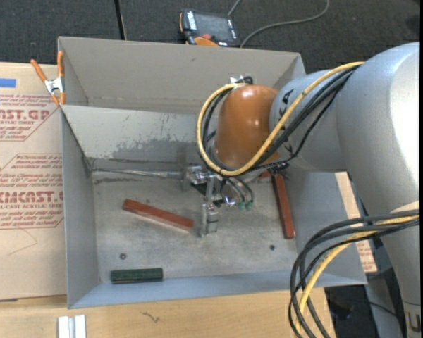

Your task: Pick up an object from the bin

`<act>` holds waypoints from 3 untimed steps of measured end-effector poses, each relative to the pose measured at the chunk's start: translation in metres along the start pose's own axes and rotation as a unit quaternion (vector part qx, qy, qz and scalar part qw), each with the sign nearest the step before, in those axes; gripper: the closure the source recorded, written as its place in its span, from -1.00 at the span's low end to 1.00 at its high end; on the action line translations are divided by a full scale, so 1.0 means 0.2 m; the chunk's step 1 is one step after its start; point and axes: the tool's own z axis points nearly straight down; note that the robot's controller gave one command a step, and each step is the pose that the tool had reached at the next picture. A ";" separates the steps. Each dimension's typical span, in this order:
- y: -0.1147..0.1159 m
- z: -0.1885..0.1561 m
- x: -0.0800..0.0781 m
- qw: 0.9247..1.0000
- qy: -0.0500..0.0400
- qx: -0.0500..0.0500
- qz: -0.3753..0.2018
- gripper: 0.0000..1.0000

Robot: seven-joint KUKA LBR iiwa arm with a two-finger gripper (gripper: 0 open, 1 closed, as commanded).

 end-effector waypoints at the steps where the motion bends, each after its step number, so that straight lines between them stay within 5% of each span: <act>1: 0.42 -0.02 0.03 0.994 0.000 -0.003 -0.112 -1.00; 2: 0.41 -0.02 0.03 0.994 0.001 -0.003 -0.110 1.00; 3: 0.55 -0.70 0.08 0.994 -0.004 -0.002 -0.110 1.00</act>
Offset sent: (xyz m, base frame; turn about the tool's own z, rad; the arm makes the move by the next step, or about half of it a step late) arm -0.0192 0.0778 0.0037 -0.2201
